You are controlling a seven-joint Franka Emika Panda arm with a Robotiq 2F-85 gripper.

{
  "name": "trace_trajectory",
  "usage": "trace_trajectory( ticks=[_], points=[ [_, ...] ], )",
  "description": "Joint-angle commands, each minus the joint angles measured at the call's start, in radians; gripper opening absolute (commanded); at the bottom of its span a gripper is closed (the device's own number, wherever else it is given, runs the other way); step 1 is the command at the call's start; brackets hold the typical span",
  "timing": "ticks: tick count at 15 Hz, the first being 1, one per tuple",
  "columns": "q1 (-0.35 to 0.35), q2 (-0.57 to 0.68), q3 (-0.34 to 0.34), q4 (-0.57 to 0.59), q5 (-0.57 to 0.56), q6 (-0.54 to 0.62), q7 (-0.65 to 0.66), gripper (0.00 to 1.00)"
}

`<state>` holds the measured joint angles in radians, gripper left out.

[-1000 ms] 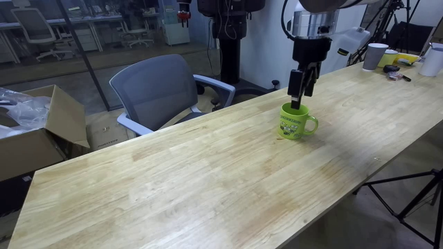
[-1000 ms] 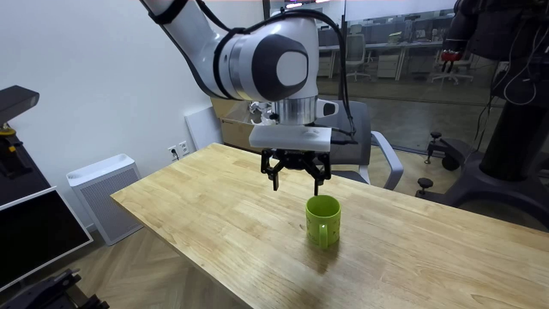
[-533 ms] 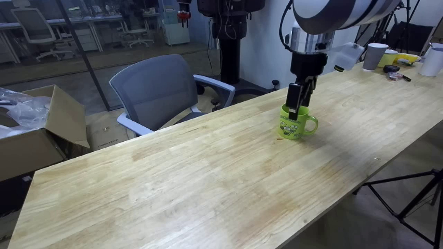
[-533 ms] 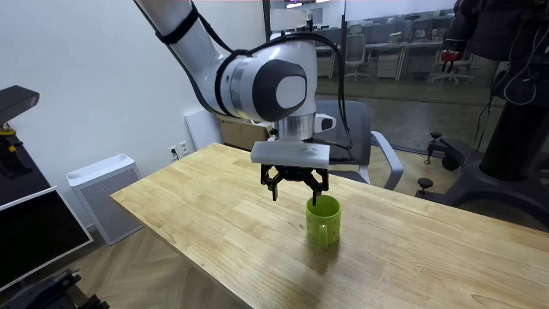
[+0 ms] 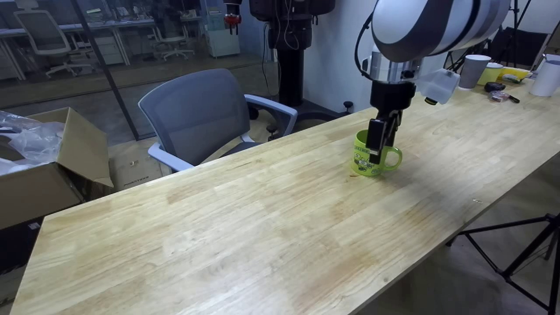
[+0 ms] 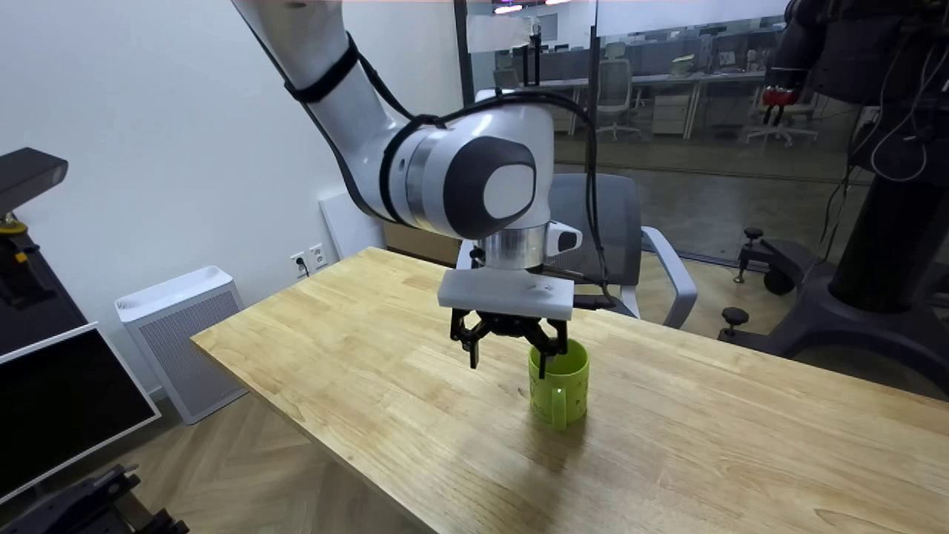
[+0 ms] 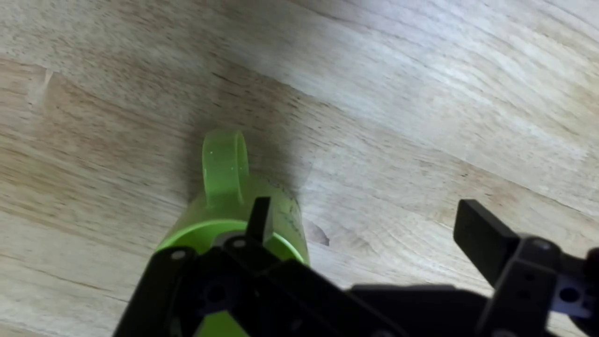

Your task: Move the cup to the left

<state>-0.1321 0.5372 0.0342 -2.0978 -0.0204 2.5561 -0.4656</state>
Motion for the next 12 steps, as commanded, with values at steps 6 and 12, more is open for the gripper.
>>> trace_trajectory(
  ticks=[6,12],
  points=[
    [-0.015,0.063,0.004,0.091,-0.025,-0.026,0.007,1.0],
    [0.002,0.113,-0.012,0.159,-0.058,-0.066,0.03,1.0]
  ],
)
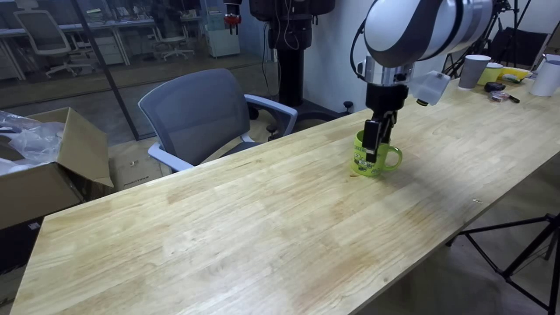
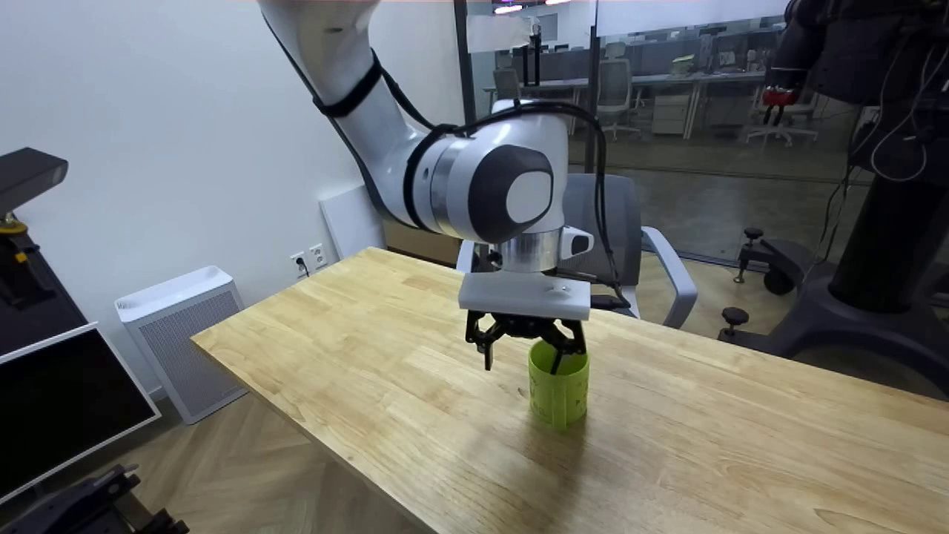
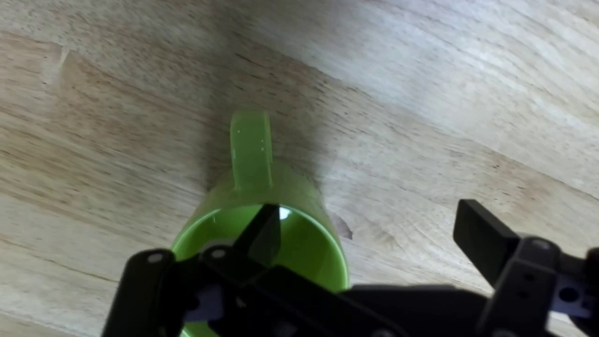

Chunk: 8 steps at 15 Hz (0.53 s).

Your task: Move the cup to the left

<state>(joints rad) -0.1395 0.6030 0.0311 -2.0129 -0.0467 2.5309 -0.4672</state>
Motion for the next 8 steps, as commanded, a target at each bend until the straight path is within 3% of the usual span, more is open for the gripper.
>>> trace_trajectory(
  ticks=[1,5,6,8],
  points=[
    [0.012,0.056,-0.008,0.095,-0.037,-0.053,0.034,1.0],
    [0.02,0.072,-0.002,0.162,-0.041,-0.097,0.039,1.0],
    [0.023,0.073,-0.003,0.168,-0.043,-0.1,0.04,0.75],
    [0.027,0.074,-0.007,0.174,-0.047,-0.106,0.046,0.67]
  ],
)
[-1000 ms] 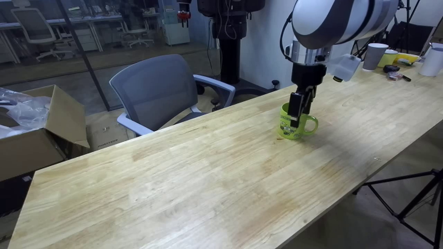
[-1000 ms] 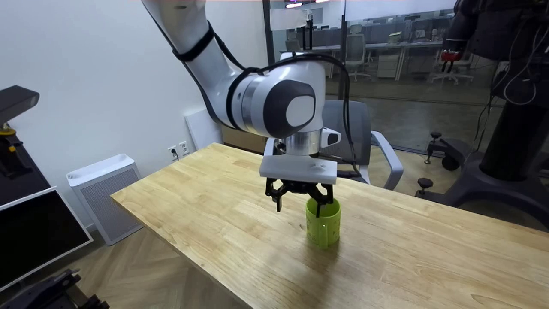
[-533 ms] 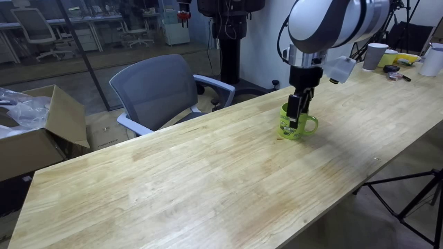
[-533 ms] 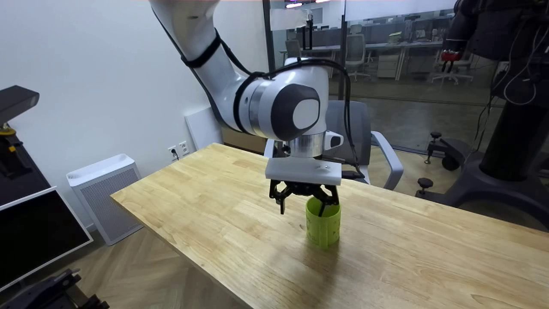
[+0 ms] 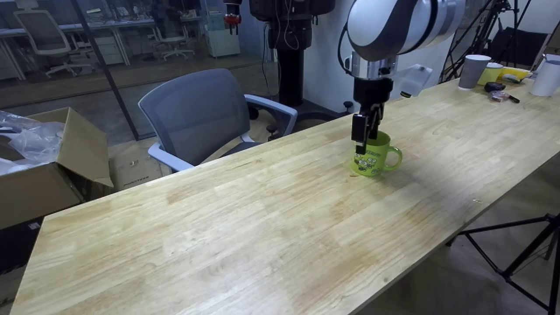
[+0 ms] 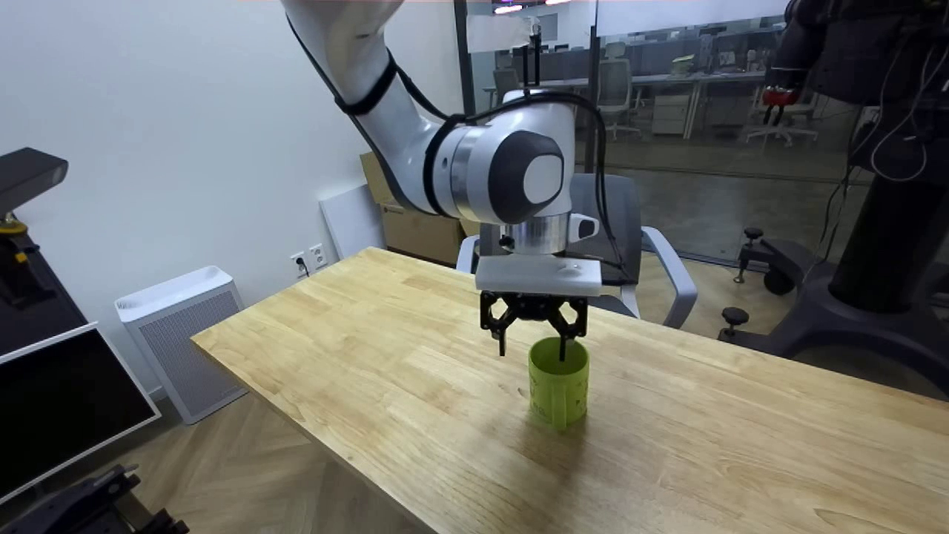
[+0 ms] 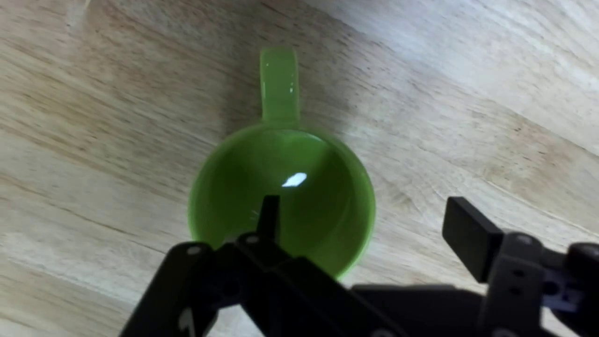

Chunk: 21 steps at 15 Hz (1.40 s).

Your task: Move the cup to the left

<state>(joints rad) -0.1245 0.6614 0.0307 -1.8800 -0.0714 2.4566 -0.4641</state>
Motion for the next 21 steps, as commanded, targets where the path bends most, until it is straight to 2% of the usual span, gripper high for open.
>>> trace_trajectory(
  ticks=[1,7,10,21],
  points=[
    [0.01,0.015,-0.007,0.041,-0.021,-0.035,0.045,0.6],
    [-0.016,-0.007,-0.003,0.028,0.0,-0.036,0.046,0.17],
    [-0.012,-0.002,-0.013,0.028,-0.007,-0.044,0.064,0.01],
    [0.001,-0.027,-0.04,0.045,-0.016,-0.116,0.128,0.02]
  ],
)
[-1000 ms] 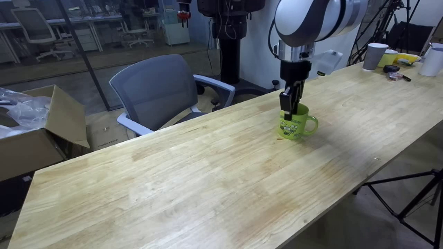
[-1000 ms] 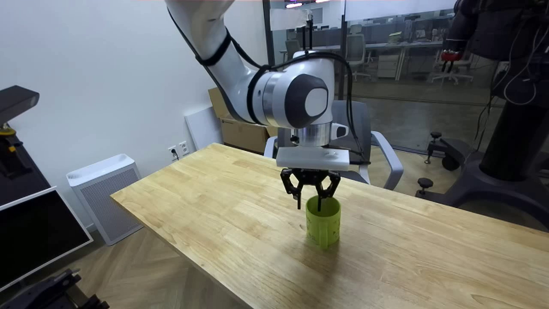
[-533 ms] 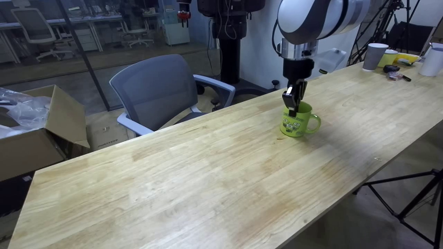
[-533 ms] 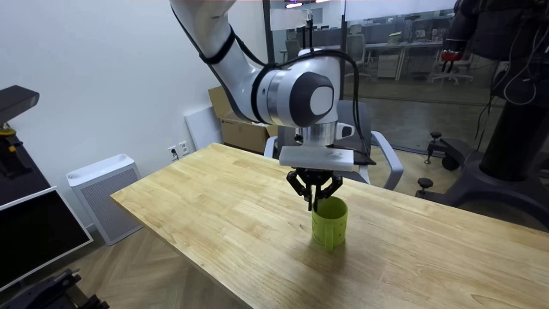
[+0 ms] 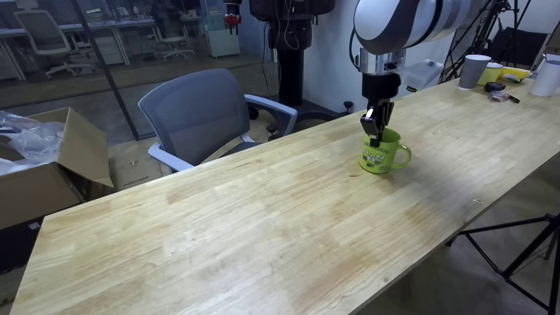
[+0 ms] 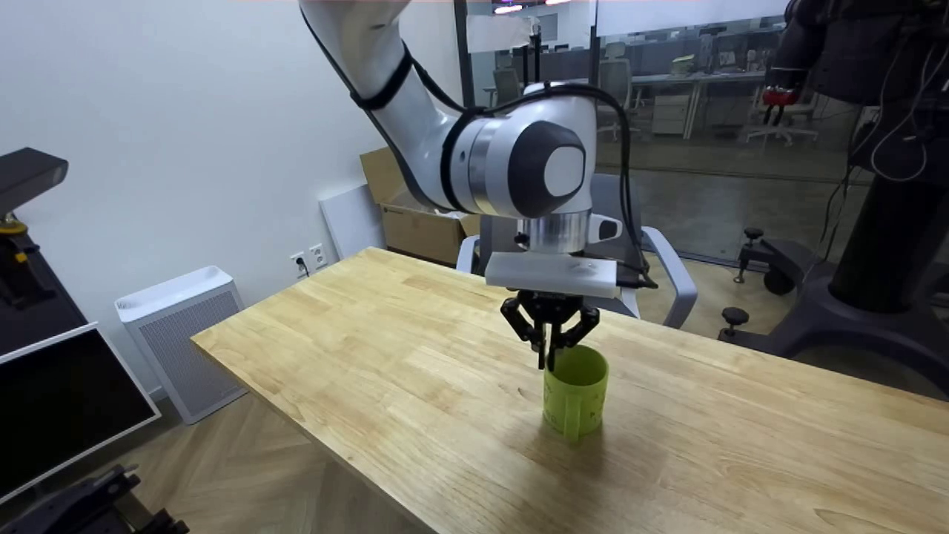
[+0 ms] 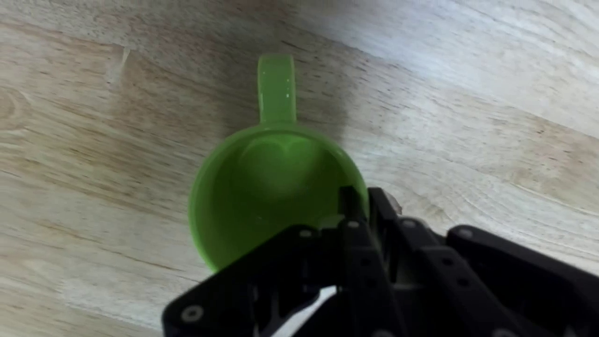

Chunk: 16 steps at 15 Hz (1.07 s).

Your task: Move the cup to the left

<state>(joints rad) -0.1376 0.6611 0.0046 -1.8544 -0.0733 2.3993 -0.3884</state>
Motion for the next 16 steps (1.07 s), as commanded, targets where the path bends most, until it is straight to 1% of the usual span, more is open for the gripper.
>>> trace_trajectory(
  ticks=[1,7,11,16],
  points=[
    [0.016,-0.032,-0.015,0.024,-0.015,-0.068,0.056,0.02],
    [0.023,-0.051,-0.022,0.047,-0.021,-0.113,0.078,0.02],
    [0.034,-0.055,-0.013,0.049,-0.016,-0.129,0.088,0.02],
    [0.082,-0.055,0.001,0.04,-0.023,-0.137,0.11,0.02]
  ],
)
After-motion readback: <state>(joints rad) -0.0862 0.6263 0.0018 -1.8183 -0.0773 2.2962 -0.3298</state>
